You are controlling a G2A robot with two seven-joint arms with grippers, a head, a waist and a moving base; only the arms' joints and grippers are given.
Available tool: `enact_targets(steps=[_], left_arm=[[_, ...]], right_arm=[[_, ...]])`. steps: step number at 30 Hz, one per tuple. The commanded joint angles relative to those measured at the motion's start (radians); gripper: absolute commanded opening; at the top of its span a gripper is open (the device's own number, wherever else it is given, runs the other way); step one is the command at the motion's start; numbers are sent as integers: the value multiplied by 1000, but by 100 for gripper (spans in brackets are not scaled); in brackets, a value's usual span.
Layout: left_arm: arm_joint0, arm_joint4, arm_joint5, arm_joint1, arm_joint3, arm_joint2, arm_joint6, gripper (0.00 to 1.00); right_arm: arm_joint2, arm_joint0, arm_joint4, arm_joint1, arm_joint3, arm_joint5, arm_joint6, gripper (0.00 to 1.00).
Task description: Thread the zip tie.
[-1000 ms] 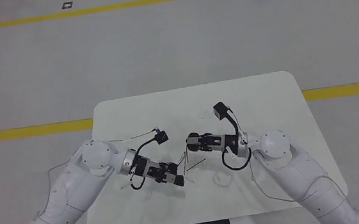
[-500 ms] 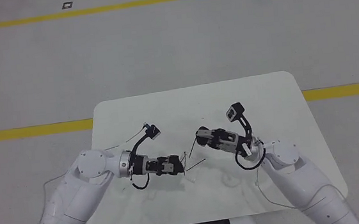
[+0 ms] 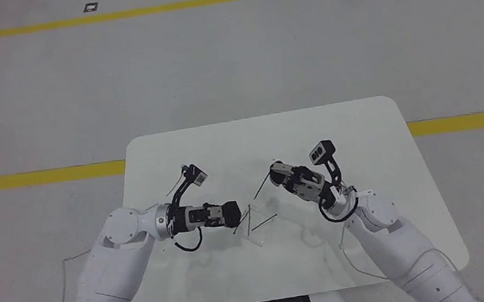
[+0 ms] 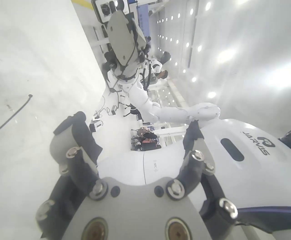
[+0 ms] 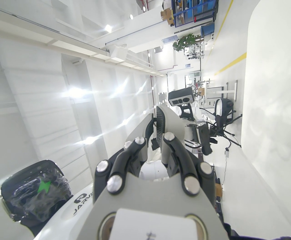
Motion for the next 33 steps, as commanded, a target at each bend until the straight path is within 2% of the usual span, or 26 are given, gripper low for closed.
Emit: enact_targets(steps=[1, 9, 15, 23, 28, 33], left_arm=[[-1, 0, 0, 1, -1, 1, 3, 100], [-1, 0, 0, 1, -1, 1, 3, 100], [12, 12, 0, -8, 12, 32, 121, 100], [3, 9, 0, -41, 29, 47, 207, 100], [-15, 55, 0, -67, 54, 61, 234, 100], [-17, 63, 0, -68, 58, 62, 235, 100]], right_arm=[[0, 0, -1, 0, -1, 0, 1, 0], [-3, -2, 0, -1, -7, 6, -15, 0], [-28, -24, 28, -14, -17, -25, -81, 0], [-80, -34, 66, -39, 11, -81, -170, 0], [-78, -48, 67, -51, 6, -81, -204, 0], [-76, -51, 65, -53, 5, -81, -204, 0]])
